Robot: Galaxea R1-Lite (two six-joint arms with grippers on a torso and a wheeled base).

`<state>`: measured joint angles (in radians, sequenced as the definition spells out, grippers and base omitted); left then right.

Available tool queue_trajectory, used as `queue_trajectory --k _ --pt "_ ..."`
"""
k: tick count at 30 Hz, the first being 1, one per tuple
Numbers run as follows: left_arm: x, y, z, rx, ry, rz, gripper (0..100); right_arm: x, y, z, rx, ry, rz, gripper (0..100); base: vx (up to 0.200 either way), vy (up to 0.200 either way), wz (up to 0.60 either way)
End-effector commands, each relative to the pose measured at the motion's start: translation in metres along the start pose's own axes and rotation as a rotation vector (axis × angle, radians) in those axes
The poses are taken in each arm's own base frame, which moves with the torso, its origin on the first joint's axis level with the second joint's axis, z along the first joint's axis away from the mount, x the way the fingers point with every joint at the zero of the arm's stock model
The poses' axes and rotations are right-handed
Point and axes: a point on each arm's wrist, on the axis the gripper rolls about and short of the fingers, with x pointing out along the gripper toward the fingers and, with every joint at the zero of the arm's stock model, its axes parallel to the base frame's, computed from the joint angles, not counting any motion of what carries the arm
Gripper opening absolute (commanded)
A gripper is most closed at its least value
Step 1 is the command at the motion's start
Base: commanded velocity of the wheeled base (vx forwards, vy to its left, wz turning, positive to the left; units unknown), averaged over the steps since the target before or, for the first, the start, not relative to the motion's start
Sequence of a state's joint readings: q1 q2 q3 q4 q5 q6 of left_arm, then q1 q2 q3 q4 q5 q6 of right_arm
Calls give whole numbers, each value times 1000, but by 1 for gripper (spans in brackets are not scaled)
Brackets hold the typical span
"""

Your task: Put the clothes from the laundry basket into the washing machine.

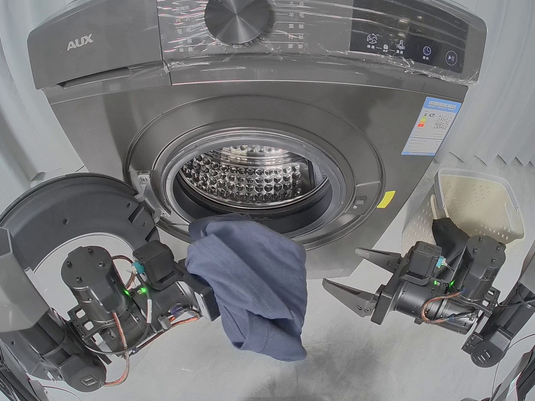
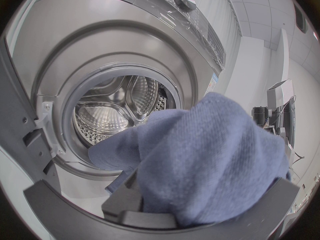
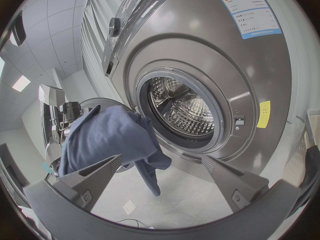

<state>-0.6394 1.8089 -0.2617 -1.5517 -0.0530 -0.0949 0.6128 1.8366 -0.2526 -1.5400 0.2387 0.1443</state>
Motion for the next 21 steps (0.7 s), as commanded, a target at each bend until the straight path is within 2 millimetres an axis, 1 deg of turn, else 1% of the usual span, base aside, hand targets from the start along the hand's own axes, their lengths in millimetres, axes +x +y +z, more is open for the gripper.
queue_trajectory --k 1,3,5,12,15,21 --pt "17 -1 -9 1 14 -3 0 2 4 0 -4 -5 5 100 0 0 0" --pt "11 -11 -3 -25 -3 -35 0 1 5 2 -5 -9 9 100 0 0 0" --pt "11 -13 0 -43 -17 -45 0 1 5 2 -4 -12 8 100 0 0 0" --pt "10 -11 -3 -54 -1 -46 0 1 5 3 -5 -16 10 100 0 0 0" --pt "11 -10 -5 -53 8 -43 0 1 6 3 -5 -14 13 100 200 0 0" --pt "18 -11 -8 -45 11 -43 0 2 7 3 -5 -16 18 100 0 0 0"
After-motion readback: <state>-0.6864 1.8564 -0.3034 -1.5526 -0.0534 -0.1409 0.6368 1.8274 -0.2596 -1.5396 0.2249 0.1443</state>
